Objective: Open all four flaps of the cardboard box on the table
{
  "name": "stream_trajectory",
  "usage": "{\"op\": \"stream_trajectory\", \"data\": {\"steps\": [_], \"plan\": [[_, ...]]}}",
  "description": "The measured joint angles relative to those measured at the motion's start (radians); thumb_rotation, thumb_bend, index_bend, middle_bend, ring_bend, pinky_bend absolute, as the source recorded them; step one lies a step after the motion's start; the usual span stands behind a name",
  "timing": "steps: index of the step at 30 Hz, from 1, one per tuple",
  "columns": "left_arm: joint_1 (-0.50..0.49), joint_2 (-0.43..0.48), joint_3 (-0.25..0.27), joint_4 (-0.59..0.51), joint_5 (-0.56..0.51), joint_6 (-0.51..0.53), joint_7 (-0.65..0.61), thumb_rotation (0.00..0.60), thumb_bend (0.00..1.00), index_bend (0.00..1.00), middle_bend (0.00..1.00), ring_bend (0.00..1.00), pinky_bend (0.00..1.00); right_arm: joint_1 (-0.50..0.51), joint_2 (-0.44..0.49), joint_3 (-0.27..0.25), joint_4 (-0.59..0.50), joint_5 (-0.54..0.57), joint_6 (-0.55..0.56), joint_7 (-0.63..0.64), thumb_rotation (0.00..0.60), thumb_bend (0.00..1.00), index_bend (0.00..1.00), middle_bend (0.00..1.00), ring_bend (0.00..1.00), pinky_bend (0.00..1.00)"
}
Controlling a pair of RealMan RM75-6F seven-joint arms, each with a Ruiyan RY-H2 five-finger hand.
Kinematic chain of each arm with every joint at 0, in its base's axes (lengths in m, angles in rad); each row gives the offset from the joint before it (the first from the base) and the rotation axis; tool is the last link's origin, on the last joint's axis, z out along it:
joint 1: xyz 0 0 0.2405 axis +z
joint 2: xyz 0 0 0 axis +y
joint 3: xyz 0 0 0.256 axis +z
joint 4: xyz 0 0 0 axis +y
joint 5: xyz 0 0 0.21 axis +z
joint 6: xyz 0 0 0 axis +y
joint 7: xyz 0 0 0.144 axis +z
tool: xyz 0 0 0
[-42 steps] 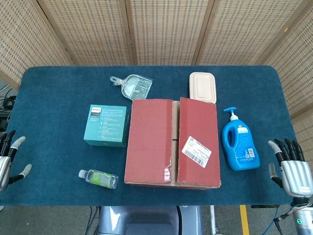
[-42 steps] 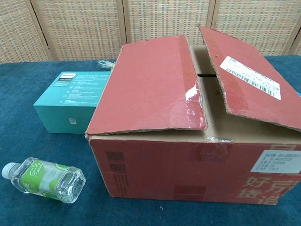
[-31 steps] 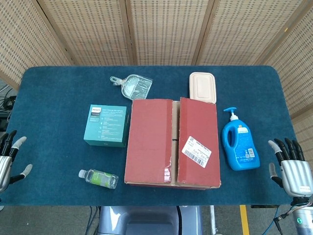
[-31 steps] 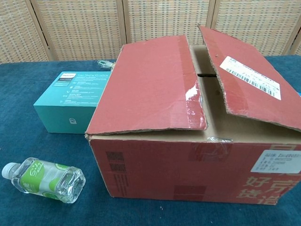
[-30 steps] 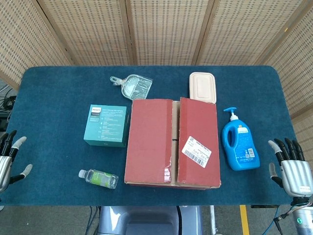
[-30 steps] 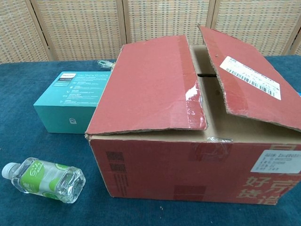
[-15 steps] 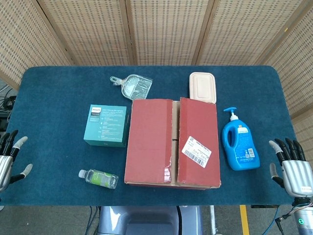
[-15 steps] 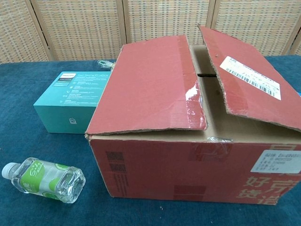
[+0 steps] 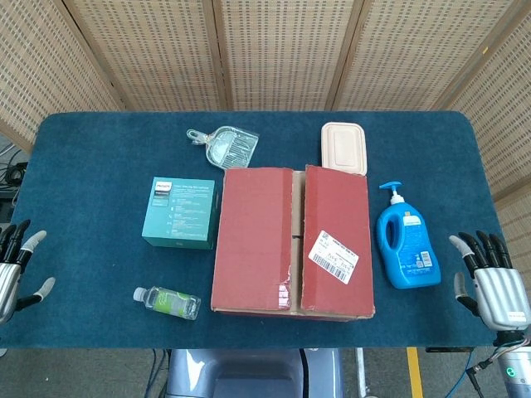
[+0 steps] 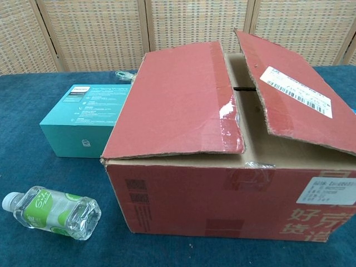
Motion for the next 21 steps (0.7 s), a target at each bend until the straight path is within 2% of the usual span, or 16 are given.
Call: {"op": "stream_trajectory", "data": {"steps": [4, 6, 11, 21], "plan": [[-0.002, 0.002, 0.000, -0.005, 0.002, -0.003, 0.002, 0.520, 0.29, 0.14, 0.02, 0.00, 0.00, 0.021, 0.024, 0.000, -0.013, -0.025, -0.020, 0.030, 0.600, 0.96, 0.13, 0.18, 0.00, 0.02], [-0.005, 0.002, 0.001, -0.005, 0.001, -0.008, 0.002, 0.521, 0.29, 0.14, 0.02, 0.00, 0.00, 0.037, 0.036, 0.001, -0.023, -0.042, -0.033, 0.055, 0.600, 1.00, 0.13, 0.19, 0.00, 0.02], [-0.014, 0.003, 0.001, 0.003, 0.001, -0.023, 0.000, 0.519, 0.29, 0.14, 0.02, 0.00, 0.00, 0.101, 0.078, 0.011, -0.051, -0.099, -0.075, 0.138, 0.600, 1.00, 0.14, 0.22, 0.00, 0.02], [-0.025, 0.006, 0.004, 0.014, -0.005, -0.047, -0.005, 0.519, 0.29, 0.14, 0.02, 0.00, 0.00, 0.260, 0.135, 0.042, -0.118, -0.181, -0.204, 0.280, 0.600, 1.00, 0.23, 0.27, 0.00, 0.02]]}}
